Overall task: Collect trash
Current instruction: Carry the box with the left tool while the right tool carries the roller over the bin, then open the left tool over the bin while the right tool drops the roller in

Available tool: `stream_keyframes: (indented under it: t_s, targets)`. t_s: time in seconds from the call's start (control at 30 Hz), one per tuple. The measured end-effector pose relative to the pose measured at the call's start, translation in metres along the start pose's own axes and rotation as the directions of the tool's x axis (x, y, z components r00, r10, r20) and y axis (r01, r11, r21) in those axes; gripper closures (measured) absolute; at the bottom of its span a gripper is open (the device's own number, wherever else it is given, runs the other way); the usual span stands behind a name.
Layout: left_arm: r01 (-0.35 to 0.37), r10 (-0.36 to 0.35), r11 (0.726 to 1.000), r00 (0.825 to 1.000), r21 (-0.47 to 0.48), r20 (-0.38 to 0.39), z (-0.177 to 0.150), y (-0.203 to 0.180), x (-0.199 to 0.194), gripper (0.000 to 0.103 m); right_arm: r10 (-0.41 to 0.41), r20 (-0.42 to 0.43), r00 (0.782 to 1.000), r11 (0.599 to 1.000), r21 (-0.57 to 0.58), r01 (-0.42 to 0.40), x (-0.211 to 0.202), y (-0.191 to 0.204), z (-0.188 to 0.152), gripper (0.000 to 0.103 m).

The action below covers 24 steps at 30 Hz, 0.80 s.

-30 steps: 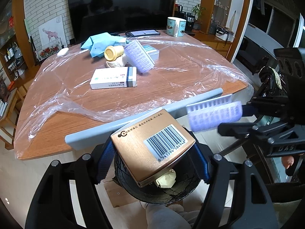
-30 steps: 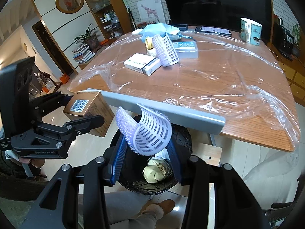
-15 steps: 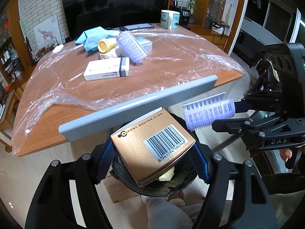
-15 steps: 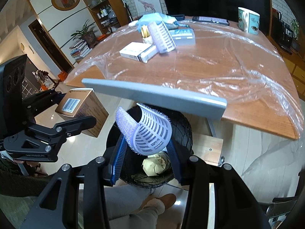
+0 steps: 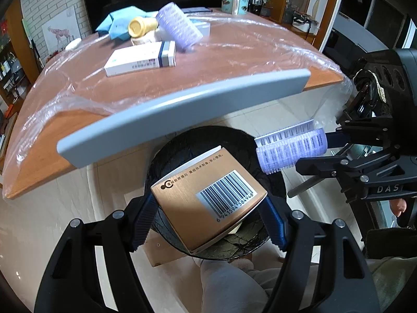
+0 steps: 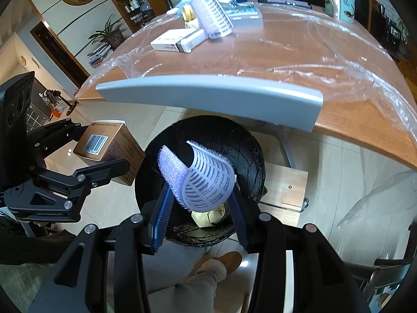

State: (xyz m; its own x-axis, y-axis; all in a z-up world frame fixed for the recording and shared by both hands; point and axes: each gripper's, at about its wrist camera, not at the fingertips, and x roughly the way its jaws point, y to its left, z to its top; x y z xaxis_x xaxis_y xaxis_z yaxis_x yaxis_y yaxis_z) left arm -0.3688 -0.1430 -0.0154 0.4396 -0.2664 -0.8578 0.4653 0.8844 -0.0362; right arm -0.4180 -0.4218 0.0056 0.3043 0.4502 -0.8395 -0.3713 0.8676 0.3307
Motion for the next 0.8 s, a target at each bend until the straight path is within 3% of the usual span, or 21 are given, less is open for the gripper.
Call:
stream_keyframes:
  t_s: [0.8]
  targets:
    - [-0.037, 0.038, 0.999, 0.994, 0.020, -0.099, -0.012, 0.007, 0.047, 0.031, -0.041, -0.105, 0.994, 0.999, 0.008, 0.042, 0.048, -0.007, -0.001, 0.060]
